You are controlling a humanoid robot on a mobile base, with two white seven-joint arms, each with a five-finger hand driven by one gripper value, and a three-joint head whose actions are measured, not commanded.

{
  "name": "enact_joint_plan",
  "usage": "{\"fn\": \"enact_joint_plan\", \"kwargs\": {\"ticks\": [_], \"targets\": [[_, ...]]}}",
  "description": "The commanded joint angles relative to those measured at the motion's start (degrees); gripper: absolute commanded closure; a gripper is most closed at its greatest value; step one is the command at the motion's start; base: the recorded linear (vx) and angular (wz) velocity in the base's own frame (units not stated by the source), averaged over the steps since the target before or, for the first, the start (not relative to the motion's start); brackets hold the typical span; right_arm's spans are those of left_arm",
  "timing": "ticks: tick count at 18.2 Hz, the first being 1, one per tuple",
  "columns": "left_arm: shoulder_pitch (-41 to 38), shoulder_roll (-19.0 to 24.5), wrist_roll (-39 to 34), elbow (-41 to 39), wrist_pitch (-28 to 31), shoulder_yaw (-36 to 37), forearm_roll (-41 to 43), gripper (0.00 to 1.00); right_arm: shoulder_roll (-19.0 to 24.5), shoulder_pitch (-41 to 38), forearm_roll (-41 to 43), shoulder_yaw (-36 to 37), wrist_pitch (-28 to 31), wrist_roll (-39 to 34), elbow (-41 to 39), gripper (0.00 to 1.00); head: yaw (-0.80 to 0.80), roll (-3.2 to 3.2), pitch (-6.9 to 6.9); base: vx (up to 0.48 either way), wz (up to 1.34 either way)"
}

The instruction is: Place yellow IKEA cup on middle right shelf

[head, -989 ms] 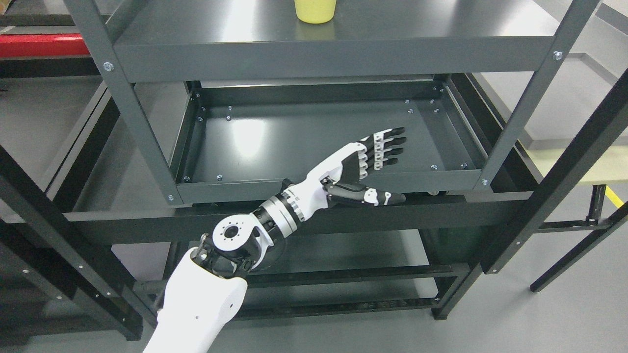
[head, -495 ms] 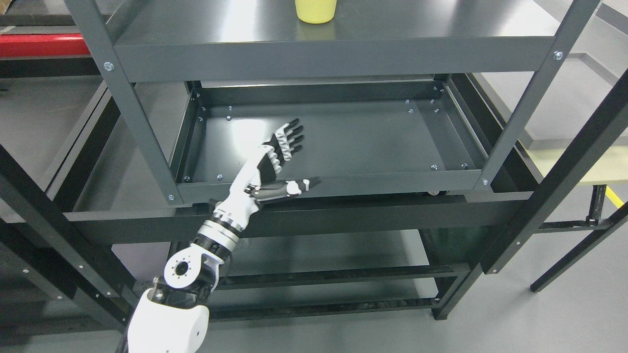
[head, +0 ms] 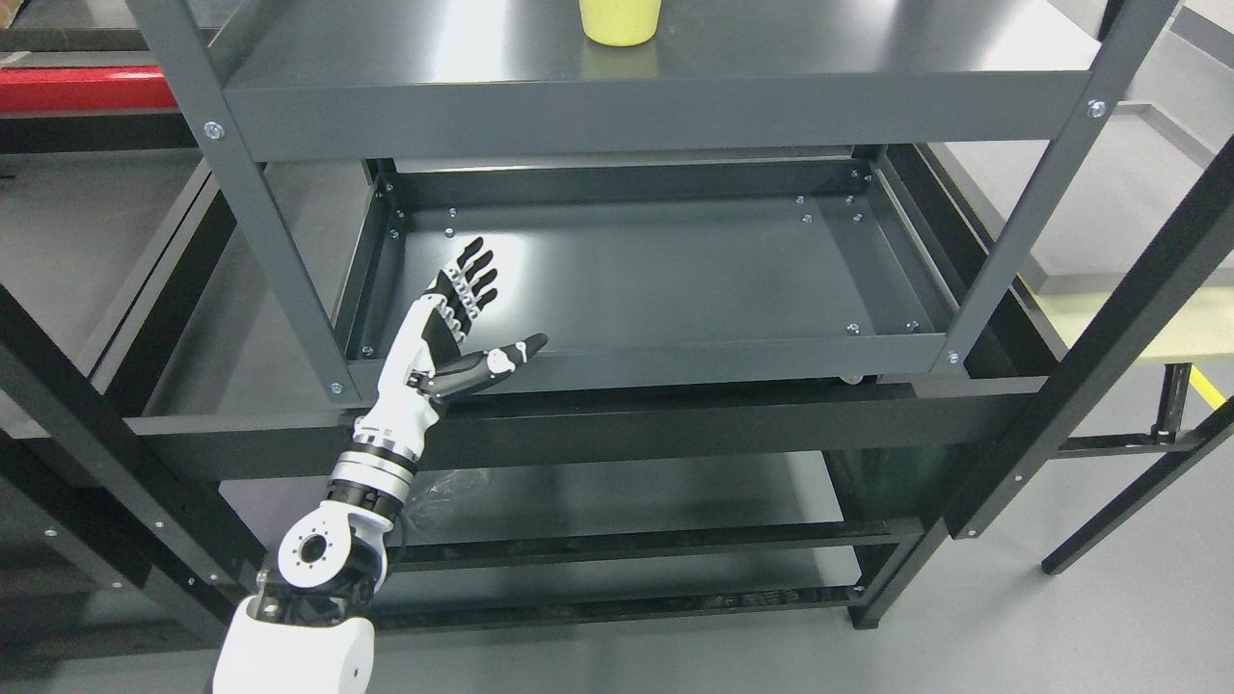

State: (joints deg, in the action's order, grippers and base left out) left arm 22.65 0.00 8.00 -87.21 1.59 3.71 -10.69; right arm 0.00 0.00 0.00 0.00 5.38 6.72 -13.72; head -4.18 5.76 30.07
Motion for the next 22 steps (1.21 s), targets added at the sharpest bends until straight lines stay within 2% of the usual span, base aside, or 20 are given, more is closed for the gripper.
{"fn": "enact_joint_plan", "kwargs": {"ticks": [1,7,22], "targets": [[0.2,1.0,-0.4,-1.2,0.8,-5.6,0.5,0.01,-1.0,-0.8,1.4,-1.0,0.0,0.0,0.0,0.01,0.00,0.00,0.00,0.000,0.00],[0.2,1.0,-0.4,-1.2,2.7,-5.8,0.5,0.01,-1.0,-0.8,1.4,-1.0,0.0,0.0,0.0,0.01,0.00,0.00,0.00,0.000,0.00],[-0.2,1.0,-0.1,-1.2,2.8,-6.9,0.4,0.01,-1.0,-0.8,1.4,-1.0,0.0,0.0,0.0,0.01,0.00,0.00,0.00,0.000,0.00]]}}
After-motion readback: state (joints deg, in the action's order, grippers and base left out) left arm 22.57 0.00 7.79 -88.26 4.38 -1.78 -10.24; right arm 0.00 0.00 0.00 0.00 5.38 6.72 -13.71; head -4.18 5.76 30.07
